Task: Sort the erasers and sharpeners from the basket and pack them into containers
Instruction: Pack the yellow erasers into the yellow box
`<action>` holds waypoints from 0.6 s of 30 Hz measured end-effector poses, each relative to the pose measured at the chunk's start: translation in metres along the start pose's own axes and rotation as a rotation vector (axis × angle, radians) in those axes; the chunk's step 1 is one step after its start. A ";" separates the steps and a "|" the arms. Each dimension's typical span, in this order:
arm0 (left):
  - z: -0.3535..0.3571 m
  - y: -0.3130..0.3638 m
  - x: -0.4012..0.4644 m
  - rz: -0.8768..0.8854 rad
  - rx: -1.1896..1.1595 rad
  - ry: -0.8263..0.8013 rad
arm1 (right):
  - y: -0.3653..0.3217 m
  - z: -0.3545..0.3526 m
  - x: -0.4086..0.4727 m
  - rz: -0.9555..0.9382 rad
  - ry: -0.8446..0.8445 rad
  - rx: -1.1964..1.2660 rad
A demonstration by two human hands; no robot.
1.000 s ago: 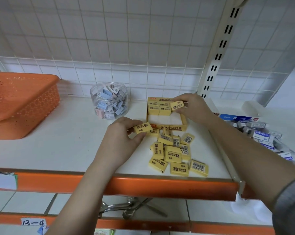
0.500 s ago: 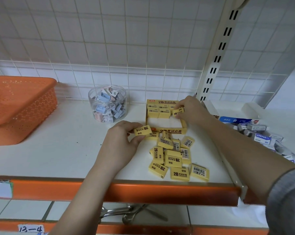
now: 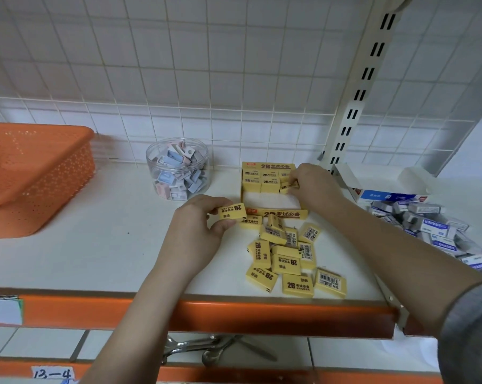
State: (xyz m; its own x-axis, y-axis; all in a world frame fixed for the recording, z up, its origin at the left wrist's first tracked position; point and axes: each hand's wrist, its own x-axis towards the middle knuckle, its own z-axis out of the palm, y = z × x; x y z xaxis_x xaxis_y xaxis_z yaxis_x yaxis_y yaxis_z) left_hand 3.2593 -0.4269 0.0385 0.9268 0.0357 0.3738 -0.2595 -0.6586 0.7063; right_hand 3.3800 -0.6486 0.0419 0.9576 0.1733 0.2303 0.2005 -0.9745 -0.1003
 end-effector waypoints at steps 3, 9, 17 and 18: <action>0.000 0.002 0.004 0.017 0.008 -0.002 | -0.001 0.002 -0.003 -0.005 0.015 -0.052; 0.001 0.002 0.020 0.038 0.018 -0.039 | -0.001 -0.002 -0.003 0.026 -0.053 0.017; 0.020 0.024 0.075 0.033 0.020 -0.136 | -0.001 -0.043 -0.064 0.138 0.075 0.351; 0.023 0.027 0.081 0.007 -0.034 -0.161 | 0.000 -0.046 -0.076 0.157 0.105 0.396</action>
State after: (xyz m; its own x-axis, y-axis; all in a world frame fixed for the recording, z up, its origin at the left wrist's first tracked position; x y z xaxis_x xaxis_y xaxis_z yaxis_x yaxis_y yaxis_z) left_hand 3.3335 -0.4593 0.0738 0.9558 -0.0913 0.2794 -0.2723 -0.6326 0.7250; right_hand 3.2979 -0.6679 0.0691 0.9605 -0.0081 0.2781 0.1376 -0.8549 -0.5002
